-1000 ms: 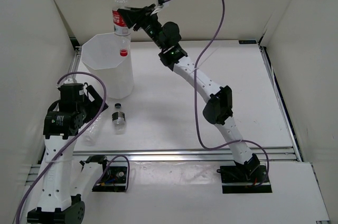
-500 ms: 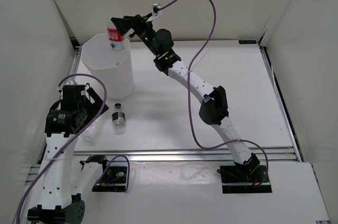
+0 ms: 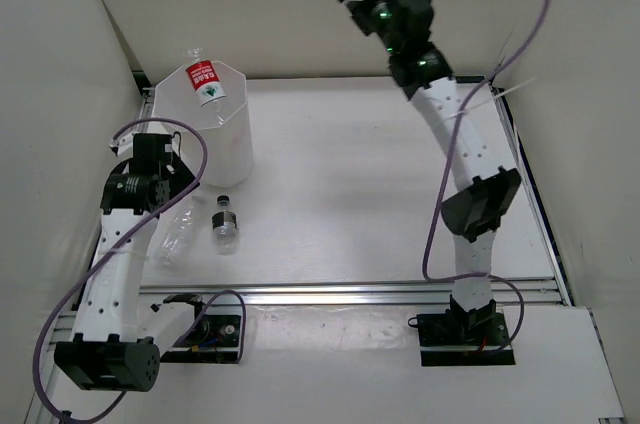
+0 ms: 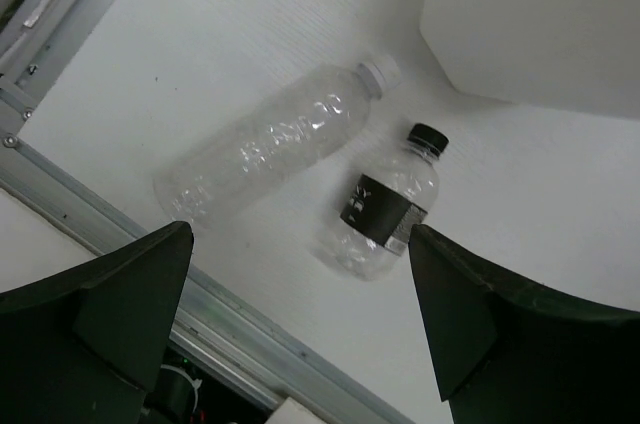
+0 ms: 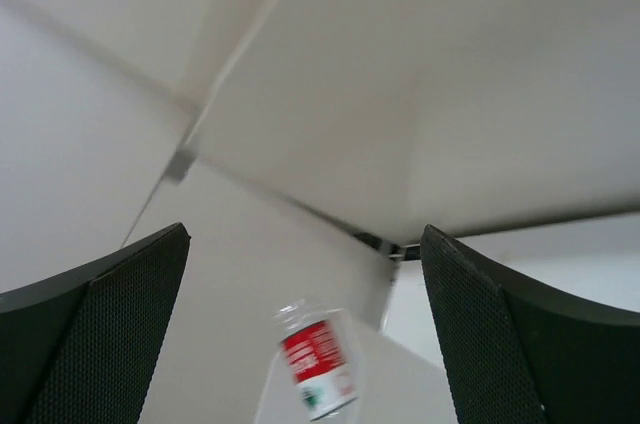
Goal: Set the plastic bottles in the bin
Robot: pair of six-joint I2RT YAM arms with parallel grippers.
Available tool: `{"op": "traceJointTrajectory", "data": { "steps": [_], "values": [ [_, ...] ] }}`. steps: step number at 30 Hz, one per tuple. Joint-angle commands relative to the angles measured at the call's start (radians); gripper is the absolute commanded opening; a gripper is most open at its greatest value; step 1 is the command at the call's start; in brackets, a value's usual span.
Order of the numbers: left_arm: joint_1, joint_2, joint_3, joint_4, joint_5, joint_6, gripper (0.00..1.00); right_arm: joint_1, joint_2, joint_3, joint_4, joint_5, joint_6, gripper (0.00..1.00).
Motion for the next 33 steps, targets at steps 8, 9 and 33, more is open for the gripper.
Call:
{"op": "traceJointTrajectory", "data": {
  "steps": [8, 9, 33],
  "values": [
    [0.008, 0.073, -0.27, 0.31, -0.117, 0.046, 1.0, -0.285, 0.005, -0.322, -0.431, -0.378, 0.109, 1.0],
    [0.008, 0.073, -0.287, 0.33, -0.104, 0.09, 1.0, -0.295, 0.005, -0.332, -0.445, -0.389, 0.093, 1.0],
    [0.017, 0.319, -0.44, 0.579, -0.025, 0.208, 1.0, -0.449, 0.042, -0.499, -0.425, -0.561, -0.063, 0.99]
  ]
}}
